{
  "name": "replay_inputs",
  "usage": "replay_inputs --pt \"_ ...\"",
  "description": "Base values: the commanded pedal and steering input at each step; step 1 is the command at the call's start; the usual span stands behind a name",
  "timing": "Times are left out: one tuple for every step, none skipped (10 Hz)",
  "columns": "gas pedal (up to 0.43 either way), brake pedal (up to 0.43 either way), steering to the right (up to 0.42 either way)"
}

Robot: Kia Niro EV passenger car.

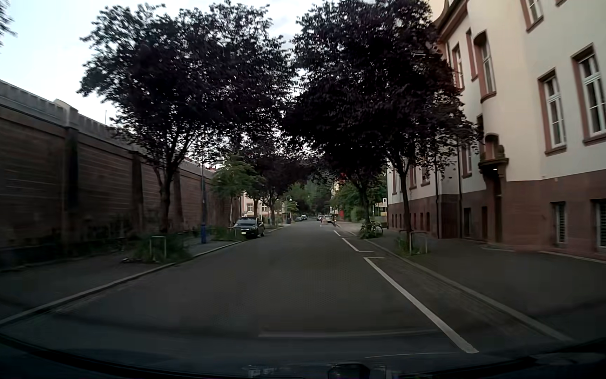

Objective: Follow the waypoints while adhering to traffic rules and regulations

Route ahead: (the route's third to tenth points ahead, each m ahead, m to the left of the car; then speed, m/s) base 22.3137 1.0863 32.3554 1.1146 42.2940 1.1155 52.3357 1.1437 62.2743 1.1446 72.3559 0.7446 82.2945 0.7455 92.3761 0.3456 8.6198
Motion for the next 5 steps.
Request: replay_inputs --pt "0.067 0.000 -0.001" --pt "0.067 0.000 -0.001" --pt "0.067 0.000 -0.001" --pt "0.067 0.000 0.000" --pt "0.067 0.000 0.000"
